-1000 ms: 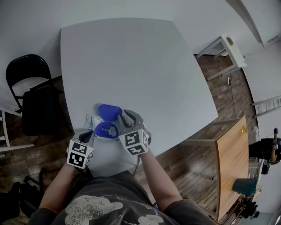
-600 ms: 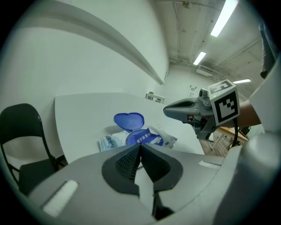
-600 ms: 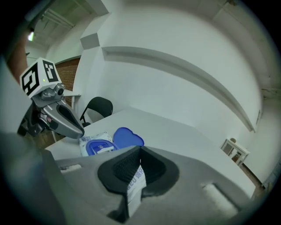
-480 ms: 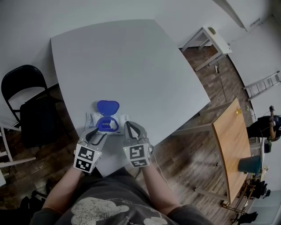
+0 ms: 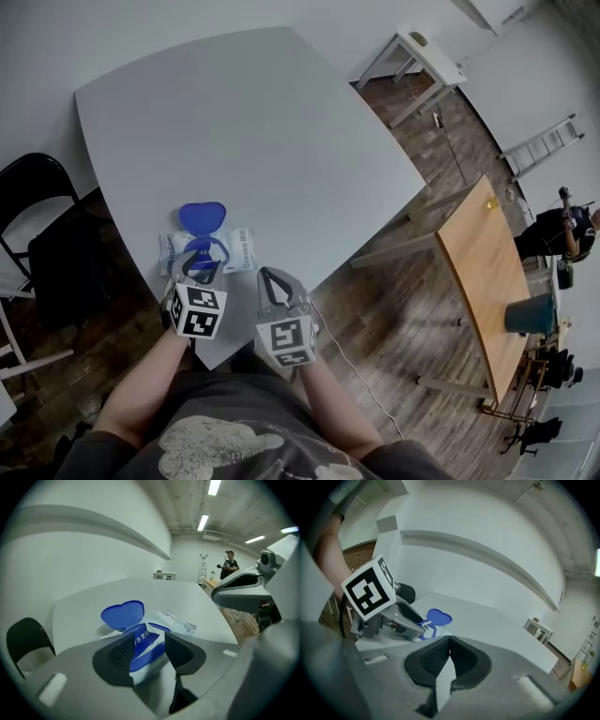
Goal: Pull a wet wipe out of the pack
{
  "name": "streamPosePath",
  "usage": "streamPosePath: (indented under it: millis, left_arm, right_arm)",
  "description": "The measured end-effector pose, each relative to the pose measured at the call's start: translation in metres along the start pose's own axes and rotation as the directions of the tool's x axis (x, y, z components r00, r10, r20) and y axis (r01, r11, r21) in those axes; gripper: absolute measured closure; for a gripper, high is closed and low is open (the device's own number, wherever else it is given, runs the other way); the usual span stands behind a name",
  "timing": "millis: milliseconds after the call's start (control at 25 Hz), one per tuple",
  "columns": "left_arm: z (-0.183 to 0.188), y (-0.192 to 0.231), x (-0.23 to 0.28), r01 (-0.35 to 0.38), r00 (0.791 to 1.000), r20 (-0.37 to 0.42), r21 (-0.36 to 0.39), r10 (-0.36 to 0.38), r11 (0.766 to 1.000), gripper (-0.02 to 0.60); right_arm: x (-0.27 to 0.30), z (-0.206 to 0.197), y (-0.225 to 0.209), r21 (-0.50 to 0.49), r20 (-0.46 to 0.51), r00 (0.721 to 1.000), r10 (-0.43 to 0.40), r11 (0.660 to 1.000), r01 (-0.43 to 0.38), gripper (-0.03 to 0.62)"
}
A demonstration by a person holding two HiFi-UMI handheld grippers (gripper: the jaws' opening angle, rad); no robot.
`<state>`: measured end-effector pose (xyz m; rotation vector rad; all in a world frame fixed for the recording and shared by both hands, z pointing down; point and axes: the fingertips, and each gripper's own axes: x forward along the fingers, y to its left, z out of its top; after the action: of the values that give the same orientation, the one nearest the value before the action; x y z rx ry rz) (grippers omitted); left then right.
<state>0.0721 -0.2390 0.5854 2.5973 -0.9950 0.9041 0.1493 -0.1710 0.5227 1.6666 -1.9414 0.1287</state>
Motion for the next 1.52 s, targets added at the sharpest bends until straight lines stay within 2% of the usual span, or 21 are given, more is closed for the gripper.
streamPosePath:
  millis: [80, 200, 240, 400, 520, 640, 960, 1080, 1200, 1320, 1520]
  left_arm:
    - [0.001, 0.007, 0.001, -0.058, 0.998, -0.003, -0.009, 0.058, 0.998, 0.397]
    - [0.009, 0.014, -0.004, -0.119, 0.992, 0.028, -0.002, 0.119, 0.993, 0.533]
    - [0.011, 0.016, -0.007, -0.134, 0.99, 0.04, 0.0, 0.134, 0.991, 0.546]
    - [0.011, 0.02, -0.022, -0.16, 0.985, 0.058, -0.067, 0.164, 0.985, 0.552]
    - [0.007, 0.035, -0.037, -0.213, 0.973, 0.067, -0.113, 0.221, 0.971, 0.552]
    - [-0.008, 0.049, -0.046, -0.267, 0.961, 0.028, -0.154, 0.275, 0.951, 0.554]
    - [-0.027, 0.066, -0.04, -0.311, 0.949, -0.02, -0.215, 0.315, 0.926, 0.554]
    - [-0.031, 0.068, -0.038, -0.311, 0.95, -0.039, -0.212, 0.31, 0.927, 0.554]
    - [-0.036, 0.069, -0.035, -0.284, 0.959, -0.047, -0.217, 0.28, 0.934, 0.554]
    - [-0.04, 0.07, -0.031, -0.25, 0.968, -0.056, -0.195, 0.244, 0.948, 0.554]
    - [-0.042, 0.065, -0.027, -0.175, 0.984, -0.062, -0.185, 0.167, 0.967, 0.555]
  right_arm:
    - [-0.002, -0.002, -0.004, -0.004, 0.006, 1.0, 0.018, 1.0, -0.018, 0.602]
    - [-0.003, -0.002, -0.013, -0.008, 0.023, 0.999, 0.044, 0.999, -0.044, 0.602]
    - [-0.003, -0.003, -0.015, -0.006, 0.028, 0.998, 0.053, 0.999, -0.053, 0.602]
    - [-0.001, -0.003, -0.019, -0.011, 0.054, 0.993, 0.107, 0.994, -0.107, 0.602]
    - [0.005, -0.002, -0.016, -0.012, 0.076, 0.985, 0.155, 0.988, -0.155, 0.602]
    - [0.012, -0.001, -0.008, -0.027, 0.085, 0.972, 0.218, 0.976, -0.217, 0.602]
    - [0.034, 0.009, 0.017, -0.087, 0.078, 0.927, 0.366, 0.929, -0.359, 0.602]
    - [0.041, 0.013, 0.028, -0.088, 0.056, 0.91, 0.411, 0.91, -0.405, 0.6]
    - [0.046, 0.021, 0.042, -0.089, 0.049, 0.895, 0.443, 0.895, -0.437, 0.569]
    - [0.055, 0.029, 0.054, -0.094, 0.032, 0.899, 0.437, 0.897, -0.433, 0.568]
    - [0.077, 0.03, 0.081, -0.041, -0.071, 0.891, 0.448, 0.891, -0.452, 0.539]
